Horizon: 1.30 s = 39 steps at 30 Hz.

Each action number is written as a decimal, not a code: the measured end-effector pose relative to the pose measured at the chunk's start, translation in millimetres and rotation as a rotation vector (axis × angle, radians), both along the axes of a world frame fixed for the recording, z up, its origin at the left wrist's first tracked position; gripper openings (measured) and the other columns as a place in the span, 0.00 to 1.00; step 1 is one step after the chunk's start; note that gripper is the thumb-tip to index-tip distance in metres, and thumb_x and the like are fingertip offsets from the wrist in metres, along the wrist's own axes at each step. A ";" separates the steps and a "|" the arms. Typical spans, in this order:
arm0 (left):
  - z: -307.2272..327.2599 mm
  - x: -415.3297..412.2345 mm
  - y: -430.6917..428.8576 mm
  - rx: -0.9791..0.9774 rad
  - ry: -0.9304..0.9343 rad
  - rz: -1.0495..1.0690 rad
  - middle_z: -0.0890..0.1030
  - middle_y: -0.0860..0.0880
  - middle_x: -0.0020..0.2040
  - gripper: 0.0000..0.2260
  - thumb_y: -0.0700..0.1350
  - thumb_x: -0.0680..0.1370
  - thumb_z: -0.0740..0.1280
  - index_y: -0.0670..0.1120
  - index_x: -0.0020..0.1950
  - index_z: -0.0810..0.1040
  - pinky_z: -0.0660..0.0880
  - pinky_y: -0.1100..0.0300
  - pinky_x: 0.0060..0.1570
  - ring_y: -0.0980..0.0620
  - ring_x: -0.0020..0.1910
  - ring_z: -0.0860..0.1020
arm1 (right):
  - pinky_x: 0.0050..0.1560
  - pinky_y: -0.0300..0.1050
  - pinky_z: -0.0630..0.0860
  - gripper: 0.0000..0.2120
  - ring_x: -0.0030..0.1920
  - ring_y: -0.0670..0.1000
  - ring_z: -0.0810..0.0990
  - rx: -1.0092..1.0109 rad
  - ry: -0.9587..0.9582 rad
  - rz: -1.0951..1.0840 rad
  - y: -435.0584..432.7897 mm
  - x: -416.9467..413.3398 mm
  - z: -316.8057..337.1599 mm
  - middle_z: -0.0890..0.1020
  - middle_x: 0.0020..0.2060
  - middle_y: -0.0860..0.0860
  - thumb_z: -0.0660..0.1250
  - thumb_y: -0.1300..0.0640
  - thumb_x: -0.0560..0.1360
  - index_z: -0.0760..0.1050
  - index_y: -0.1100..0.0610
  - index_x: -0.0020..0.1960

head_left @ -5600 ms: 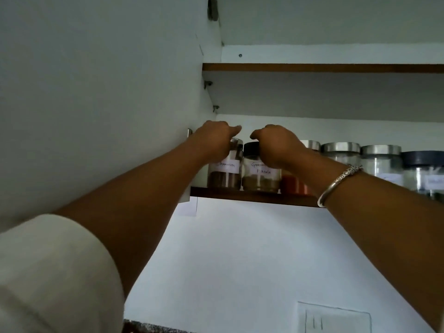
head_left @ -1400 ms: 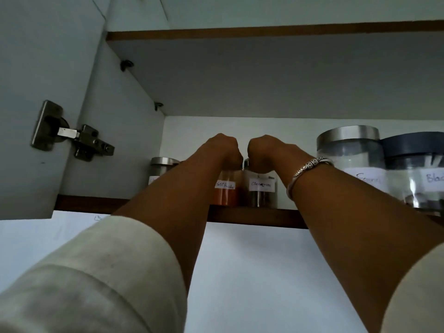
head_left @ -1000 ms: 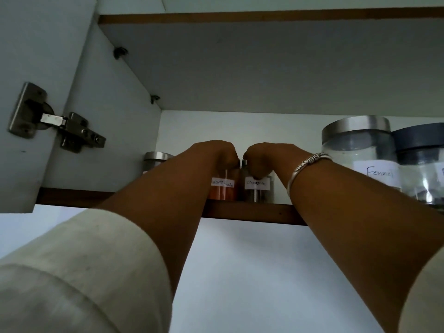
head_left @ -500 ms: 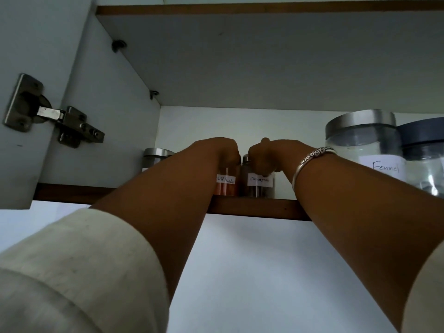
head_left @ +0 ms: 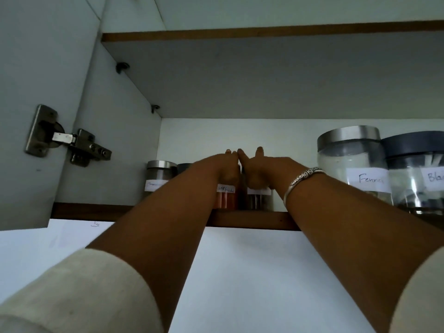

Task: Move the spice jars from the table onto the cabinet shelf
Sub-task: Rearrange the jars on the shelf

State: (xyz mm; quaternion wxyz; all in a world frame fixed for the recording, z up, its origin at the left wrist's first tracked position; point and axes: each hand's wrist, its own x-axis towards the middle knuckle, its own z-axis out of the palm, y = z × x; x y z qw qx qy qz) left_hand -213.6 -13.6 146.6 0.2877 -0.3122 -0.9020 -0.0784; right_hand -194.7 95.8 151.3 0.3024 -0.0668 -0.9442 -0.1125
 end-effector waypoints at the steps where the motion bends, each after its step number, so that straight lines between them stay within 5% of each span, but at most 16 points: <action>1: -2.7 4.0 0.2 -0.006 0.001 -0.006 0.50 0.41 0.77 0.33 0.49 0.80 0.61 0.41 0.76 0.45 0.60 0.53 0.70 0.43 0.74 0.58 | 0.66 0.59 0.67 0.38 0.70 0.67 0.61 -0.021 0.006 0.030 -2.3 6.8 -1.3 0.36 0.74 0.62 0.60 0.54 0.77 0.37 0.51 0.76; 7: -14.4 22.7 -3.1 -0.094 0.118 -0.024 0.58 0.40 0.75 0.31 0.48 0.77 0.64 0.41 0.75 0.55 0.57 0.50 0.73 0.43 0.74 0.56 | 0.55 0.50 0.72 0.32 0.61 0.62 0.73 -0.002 0.007 0.042 -13.1 45.0 -8.1 0.38 0.75 0.61 0.64 0.59 0.74 0.54 0.57 0.74; 12: -7.4 62.3 -19.2 -0.039 0.134 -0.041 0.69 0.43 0.68 0.26 0.51 0.75 0.67 0.46 0.70 0.66 0.67 0.50 0.66 0.45 0.66 0.69 | 0.55 0.49 0.72 0.23 0.61 0.58 0.69 0.149 0.140 0.105 -25.3 86.9 -12.1 0.65 0.65 0.57 0.67 0.54 0.73 0.69 0.59 0.66; 15: 3.9 93.8 -18.2 0.033 0.160 -0.068 0.72 0.43 0.65 0.24 0.49 0.74 0.69 0.44 0.68 0.69 0.70 0.52 0.62 0.45 0.62 0.72 | 0.53 0.49 0.72 0.18 0.59 0.57 0.69 0.281 0.224 0.181 -20.5 122.1 -3.3 0.71 0.59 0.57 0.67 0.53 0.73 0.75 0.60 0.60; 21: 18.8 155.0 21.7 0.085 0.176 -0.192 0.75 0.43 0.63 0.21 0.47 0.76 0.66 0.42 0.66 0.69 0.72 0.52 0.60 0.45 0.60 0.74 | 0.46 0.46 0.69 0.13 0.56 0.56 0.72 0.361 0.352 0.185 22.8 189.7 13.9 0.76 0.53 0.56 0.64 0.54 0.74 0.78 0.59 0.55; 26: 25.8 195.3 59.0 0.018 0.182 -0.239 0.76 0.45 0.63 0.18 0.50 0.78 0.63 0.46 0.66 0.71 0.70 0.58 0.55 0.47 0.60 0.74 | 0.43 0.48 0.69 0.14 0.44 0.54 0.74 0.265 0.373 0.098 73.7 232.6 13.8 0.77 0.44 0.55 0.59 0.48 0.76 0.77 0.56 0.52; 31: 30.5 211.9 78.7 -0.080 0.238 -0.131 0.78 0.45 0.61 0.16 0.45 0.77 0.65 0.46 0.64 0.75 0.71 0.56 0.57 0.47 0.58 0.76 | 0.38 0.44 0.68 0.11 0.38 0.55 0.72 0.134 0.324 -0.045 115.3 248.4 2.3 0.79 0.46 0.58 0.62 0.53 0.75 0.74 0.61 0.51; 39: 39.2 193.0 85.7 -0.052 0.199 -0.060 0.79 0.47 0.60 0.17 0.36 0.75 0.66 0.47 0.63 0.76 0.75 0.58 0.55 0.48 0.56 0.77 | 0.40 0.44 0.68 0.06 0.38 0.54 0.70 0.240 0.336 -0.047 109.4 234.9 0.6 0.75 0.38 0.55 0.64 0.60 0.72 0.76 0.59 0.47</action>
